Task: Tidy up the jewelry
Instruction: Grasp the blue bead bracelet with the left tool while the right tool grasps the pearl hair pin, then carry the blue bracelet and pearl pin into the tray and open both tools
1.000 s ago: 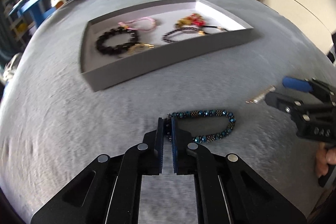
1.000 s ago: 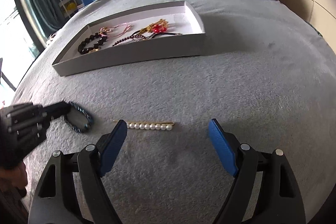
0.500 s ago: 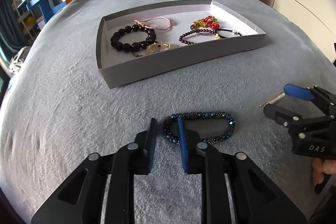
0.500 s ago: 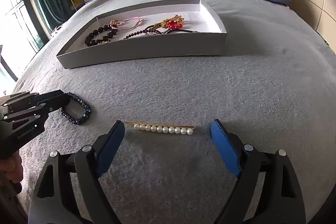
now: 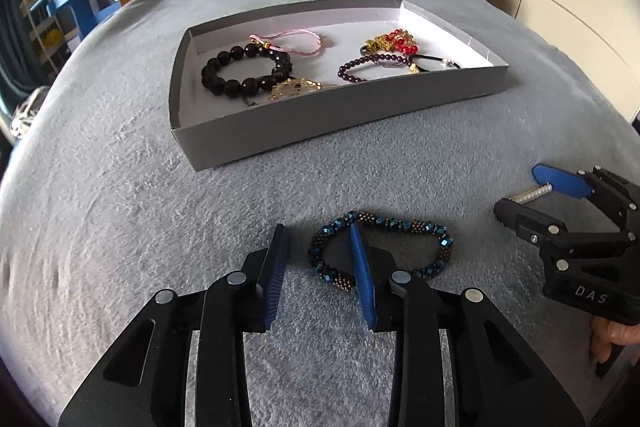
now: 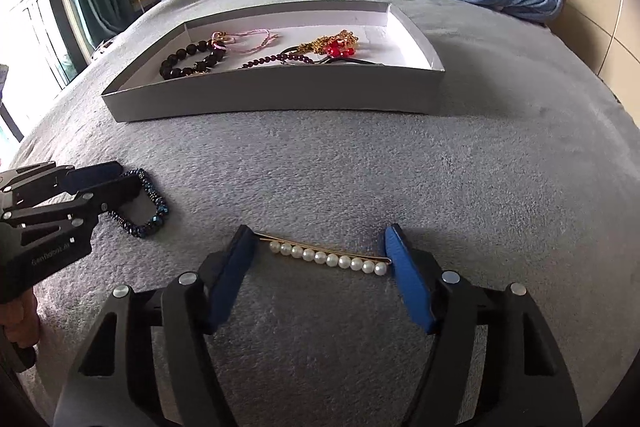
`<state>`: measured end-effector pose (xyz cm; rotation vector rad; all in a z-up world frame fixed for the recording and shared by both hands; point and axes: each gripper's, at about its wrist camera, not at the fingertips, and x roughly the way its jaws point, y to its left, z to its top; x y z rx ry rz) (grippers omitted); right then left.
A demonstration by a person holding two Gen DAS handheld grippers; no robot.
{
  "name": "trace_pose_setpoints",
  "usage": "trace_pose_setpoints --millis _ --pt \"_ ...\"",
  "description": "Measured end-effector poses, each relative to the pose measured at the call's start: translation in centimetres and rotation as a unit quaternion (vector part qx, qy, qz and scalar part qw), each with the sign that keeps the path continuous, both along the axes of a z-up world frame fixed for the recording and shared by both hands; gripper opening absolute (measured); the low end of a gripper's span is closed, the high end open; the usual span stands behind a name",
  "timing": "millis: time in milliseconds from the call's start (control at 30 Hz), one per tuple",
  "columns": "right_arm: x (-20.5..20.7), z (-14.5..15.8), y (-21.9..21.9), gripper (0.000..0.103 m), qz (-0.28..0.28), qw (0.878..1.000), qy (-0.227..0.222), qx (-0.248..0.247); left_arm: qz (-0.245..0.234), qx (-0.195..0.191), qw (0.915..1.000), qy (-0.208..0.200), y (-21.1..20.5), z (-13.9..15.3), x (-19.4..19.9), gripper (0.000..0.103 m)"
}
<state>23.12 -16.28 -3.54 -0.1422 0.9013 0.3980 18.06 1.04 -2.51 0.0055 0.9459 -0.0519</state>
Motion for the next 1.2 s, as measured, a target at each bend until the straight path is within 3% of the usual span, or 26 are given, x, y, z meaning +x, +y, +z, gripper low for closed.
trace_pose_setpoints --millis 133,300,967,1200 --pt "0.1 0.3 -0.2 0.067 -0.002 1.0 -0.002 0.011 -0.003 -0.016 0.9998 0.006 0.2 0.1 -0.1 0.028" --pt "0.3 0.8 -0.4 0.067 -0.005 1.0 -0.006 0.029 -0.007 -0.029 0.9996 -0.002 0.2 0.7 -0.6 0.008" --pt "0.2 4.6 0.7 0.067 0.009 0.996 -0.047 0.073 -0.032 -0.083 0.9928 -0.08 -0.2 6.7 -1.3 0.008" --pt "0.9 6.1 1.2 0.067 0.021 0.995 -0.059 0.077 -0.037 -0.083 0.99 -0.108 0.3 9.1 -0.9 0.008"
